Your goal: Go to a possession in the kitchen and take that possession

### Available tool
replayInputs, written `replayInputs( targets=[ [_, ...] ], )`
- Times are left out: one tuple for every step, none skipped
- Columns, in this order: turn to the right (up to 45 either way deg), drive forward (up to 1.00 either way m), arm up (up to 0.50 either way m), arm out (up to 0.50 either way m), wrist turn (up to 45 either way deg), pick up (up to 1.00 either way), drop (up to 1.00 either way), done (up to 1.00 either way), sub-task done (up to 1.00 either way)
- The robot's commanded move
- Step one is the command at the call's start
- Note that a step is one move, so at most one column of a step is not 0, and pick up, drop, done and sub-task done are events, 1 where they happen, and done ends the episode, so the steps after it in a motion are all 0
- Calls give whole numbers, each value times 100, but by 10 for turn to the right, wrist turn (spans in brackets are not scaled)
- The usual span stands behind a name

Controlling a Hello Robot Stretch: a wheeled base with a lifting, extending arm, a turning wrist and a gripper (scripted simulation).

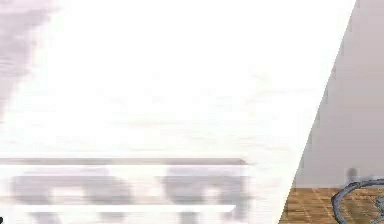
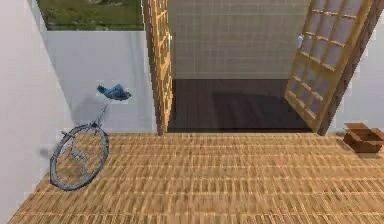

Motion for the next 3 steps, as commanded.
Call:
replayInputs(
  targets=[
    [450,0,0,0,0,0,0,0,0],
    [450,0,0,0,0,0,0,0,0],
    [210,0,0,0,0,0,0,0,0]
  ],
)
